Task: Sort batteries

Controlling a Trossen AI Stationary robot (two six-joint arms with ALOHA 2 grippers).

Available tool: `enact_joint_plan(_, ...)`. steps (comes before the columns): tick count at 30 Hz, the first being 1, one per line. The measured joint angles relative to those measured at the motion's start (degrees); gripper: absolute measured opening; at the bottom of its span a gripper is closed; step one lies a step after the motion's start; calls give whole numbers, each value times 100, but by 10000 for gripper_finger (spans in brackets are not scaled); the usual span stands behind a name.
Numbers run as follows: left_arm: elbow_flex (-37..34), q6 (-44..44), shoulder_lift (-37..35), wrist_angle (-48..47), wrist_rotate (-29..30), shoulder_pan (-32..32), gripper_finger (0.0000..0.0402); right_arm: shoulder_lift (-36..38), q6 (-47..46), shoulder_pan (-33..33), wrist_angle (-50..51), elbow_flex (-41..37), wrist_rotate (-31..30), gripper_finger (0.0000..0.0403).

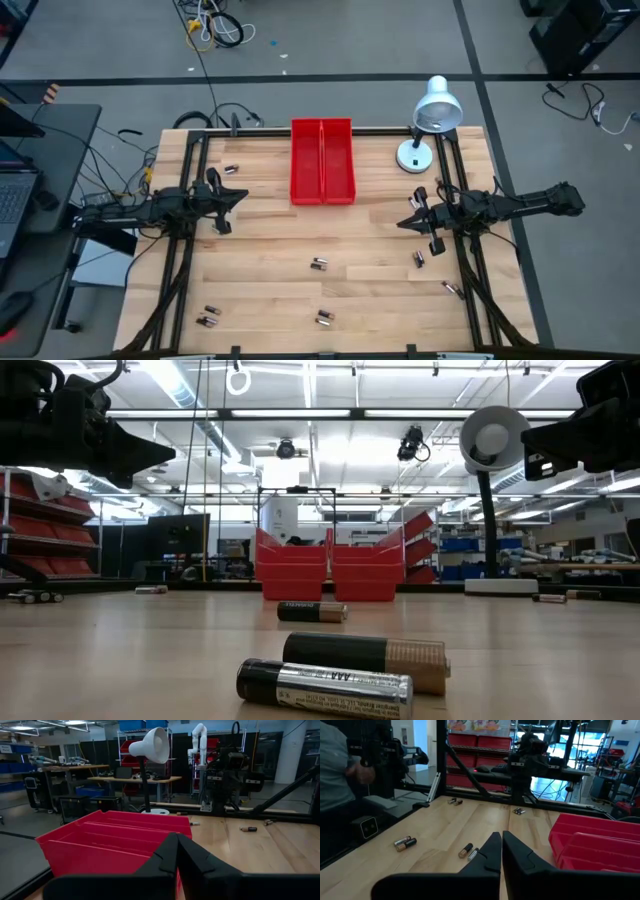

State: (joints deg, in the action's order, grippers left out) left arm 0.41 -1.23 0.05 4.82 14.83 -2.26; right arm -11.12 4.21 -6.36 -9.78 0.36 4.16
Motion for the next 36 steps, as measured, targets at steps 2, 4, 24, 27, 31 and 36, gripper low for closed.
enact_joint_plan(2, 2, 2, 0, 0, 0, 0, 17, -2, 1, 1, -1, -1, -1, 4)
enact_joint_plan(4, 1, 0, 1, 0, -2, 0, 17, -2, 2, -1, 0, 0, -2, 3)
enact_joint_plan(24, 2, 479, 2, 453, -2, 0, 17, -1, 1295, 237, -1794, -1, -1103, 1)
enact_joint_plan(27, 1, 467, 0, 529, -2, 0, 17, -2, 1223, 248, -2089, -1, -1130, 1)
enact_joint_plan(31, 0, 262, 2, 638, 329, 0, 17, 1, 322, 250, -2512, 0, -1252, 1)
enact_joint_plan(36, 0, 662, 2, 914, 1120, 0, 20, -175, 55, 422, -2071, -2, -2247, 1)
